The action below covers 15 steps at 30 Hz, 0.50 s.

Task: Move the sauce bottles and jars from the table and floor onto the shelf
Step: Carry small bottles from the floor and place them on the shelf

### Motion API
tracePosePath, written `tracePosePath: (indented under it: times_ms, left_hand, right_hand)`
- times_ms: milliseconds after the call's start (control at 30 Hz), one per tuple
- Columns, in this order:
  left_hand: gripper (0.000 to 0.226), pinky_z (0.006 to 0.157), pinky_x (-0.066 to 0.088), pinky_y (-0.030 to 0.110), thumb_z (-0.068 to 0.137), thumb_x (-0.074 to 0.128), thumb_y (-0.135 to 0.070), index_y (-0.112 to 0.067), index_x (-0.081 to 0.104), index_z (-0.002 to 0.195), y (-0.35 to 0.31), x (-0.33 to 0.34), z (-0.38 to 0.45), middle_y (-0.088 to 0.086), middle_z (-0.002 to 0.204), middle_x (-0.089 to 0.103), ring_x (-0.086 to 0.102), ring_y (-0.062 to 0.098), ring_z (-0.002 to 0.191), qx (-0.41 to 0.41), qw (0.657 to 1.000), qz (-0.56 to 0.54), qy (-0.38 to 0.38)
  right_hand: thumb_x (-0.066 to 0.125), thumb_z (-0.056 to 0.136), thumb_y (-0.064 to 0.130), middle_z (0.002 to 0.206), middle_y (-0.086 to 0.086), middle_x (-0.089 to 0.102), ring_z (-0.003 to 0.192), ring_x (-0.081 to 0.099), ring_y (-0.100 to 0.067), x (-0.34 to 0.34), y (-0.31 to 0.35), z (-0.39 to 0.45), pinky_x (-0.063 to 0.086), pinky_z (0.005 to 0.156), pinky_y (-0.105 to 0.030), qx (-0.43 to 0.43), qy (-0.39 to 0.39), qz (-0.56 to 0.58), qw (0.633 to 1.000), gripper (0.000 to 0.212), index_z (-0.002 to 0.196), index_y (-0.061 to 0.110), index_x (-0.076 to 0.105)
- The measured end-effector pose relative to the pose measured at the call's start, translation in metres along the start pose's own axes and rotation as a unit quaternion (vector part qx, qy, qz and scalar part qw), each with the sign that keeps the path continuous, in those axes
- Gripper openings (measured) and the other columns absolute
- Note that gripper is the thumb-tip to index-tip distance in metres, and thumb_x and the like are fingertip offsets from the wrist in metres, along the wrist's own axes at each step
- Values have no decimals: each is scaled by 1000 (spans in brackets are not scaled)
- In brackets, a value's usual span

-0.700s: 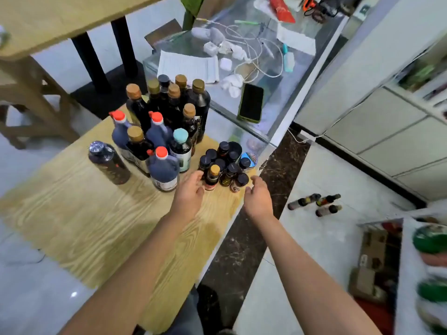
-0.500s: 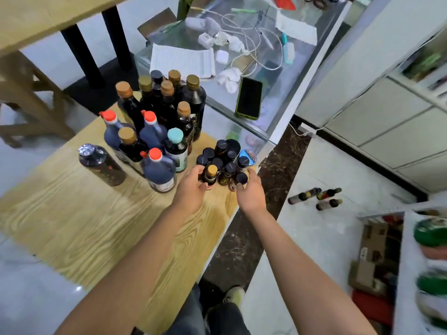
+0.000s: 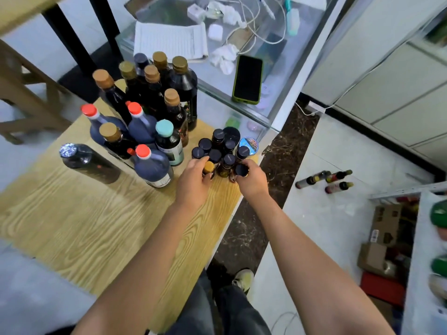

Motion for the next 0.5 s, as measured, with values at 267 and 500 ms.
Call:
tracePosePath:
  times_ms: [267, 500]
  left_hand:
    - [21, 74, 45, 35, 87, 69, -27, -18, 59, 104, 4, -15, -2, -1, 102, 53, 55, 21, 89, -27, 999, 11, -12]
    - [25, 71, 51, 45, 81, 76, -30, -19, 54, 88, 12, -10, -11, -1, 81, 65, 61, 22, 76, -37, 998, -25, 35]
  right_hand:
    - [71, 82, 12, 90, -4, 58, 86, 60, -29, 2, -9, -3, 49, 71, -42, 12, 12, 1, 1000, 36, 106, 13, 45]
    - [72, 75, 28, 82, -3, 66, 72, 64, -24, -11, -7, -24, 55, 62, -40, 2, -6, 28, 1000, 31, 96, 20, 50]
Point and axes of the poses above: each hand's wrist, its own z-axis towards the middle knuckle, its own x-axis out of the palm, y = z × x, the point moved 7 cm from there along z, towards the middle knuckle
